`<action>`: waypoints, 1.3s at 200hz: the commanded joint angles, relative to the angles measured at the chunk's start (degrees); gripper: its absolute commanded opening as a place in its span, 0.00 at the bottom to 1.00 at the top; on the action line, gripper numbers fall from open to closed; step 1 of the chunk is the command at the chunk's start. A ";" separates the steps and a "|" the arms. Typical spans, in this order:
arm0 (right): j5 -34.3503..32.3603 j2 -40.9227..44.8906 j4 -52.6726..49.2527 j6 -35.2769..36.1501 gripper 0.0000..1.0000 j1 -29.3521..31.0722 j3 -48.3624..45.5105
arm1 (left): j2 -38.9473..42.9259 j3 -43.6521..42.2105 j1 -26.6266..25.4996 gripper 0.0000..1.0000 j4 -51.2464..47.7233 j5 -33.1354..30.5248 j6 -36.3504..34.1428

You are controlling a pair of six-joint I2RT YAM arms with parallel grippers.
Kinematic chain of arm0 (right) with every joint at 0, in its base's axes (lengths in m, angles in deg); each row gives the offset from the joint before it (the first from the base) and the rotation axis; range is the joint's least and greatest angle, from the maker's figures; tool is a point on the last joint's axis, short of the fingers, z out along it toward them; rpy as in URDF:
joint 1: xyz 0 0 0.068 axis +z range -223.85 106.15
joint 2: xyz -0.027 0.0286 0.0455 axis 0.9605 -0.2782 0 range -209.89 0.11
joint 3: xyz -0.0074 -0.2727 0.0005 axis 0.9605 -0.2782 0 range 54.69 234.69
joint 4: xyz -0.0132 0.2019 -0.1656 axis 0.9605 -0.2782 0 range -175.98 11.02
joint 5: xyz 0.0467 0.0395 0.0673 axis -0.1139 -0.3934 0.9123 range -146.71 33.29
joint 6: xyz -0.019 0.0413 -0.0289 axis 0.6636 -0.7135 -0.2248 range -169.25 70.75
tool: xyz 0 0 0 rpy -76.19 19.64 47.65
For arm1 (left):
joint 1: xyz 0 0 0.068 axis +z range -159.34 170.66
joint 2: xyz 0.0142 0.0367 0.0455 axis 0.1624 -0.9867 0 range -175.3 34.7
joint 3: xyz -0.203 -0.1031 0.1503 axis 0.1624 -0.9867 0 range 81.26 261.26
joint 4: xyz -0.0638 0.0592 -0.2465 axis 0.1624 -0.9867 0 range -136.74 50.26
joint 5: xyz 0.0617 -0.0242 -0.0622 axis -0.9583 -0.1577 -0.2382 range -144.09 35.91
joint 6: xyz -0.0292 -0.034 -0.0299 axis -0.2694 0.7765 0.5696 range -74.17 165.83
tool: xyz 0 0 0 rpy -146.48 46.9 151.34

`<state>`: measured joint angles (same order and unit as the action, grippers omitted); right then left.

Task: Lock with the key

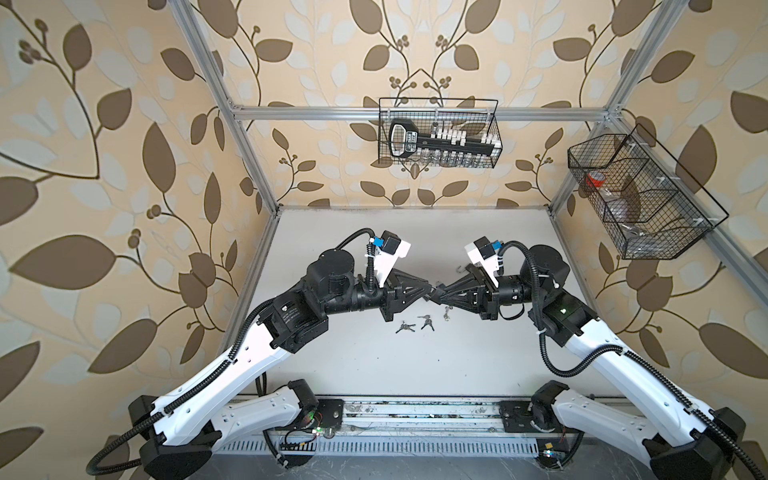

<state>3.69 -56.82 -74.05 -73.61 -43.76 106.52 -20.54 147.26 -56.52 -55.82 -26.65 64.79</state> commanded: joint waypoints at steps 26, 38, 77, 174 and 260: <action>-0.11 0.39 1.74 1.40 0.00 -0.12 -0.02 | 2.34 0.09 0.07 0.36 4.59 -0.04 1.74; -0.16 0.59 1.92 1.27 0.00 -0.15 -0.07 | 1.88 -0.02 0.07 0.37 4.49 0.17 1.93; -0.21 1.20 3.57 0.48 0.00 -0.12 0.00 | -0.10 -0.69 0.02 0.39 4.49 2.23 2.78; -0.39 1.12 3.94 0.41 0.00 -0.13 -0.33 | 1.28 -2.90 0.07 0.30 5.88 2.53 4.16; 0.84 1.01 2.98 0.98 0.00 -0.17 -0.59 | 1.81 -1.40 0.05 0.26 6.14 0.33 3.67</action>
<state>2.99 -56.43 -71.93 -73.39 -43.87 106.50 -20.08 144.04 -56.54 -52.34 -25.23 68.94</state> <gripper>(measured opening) 0.104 0.273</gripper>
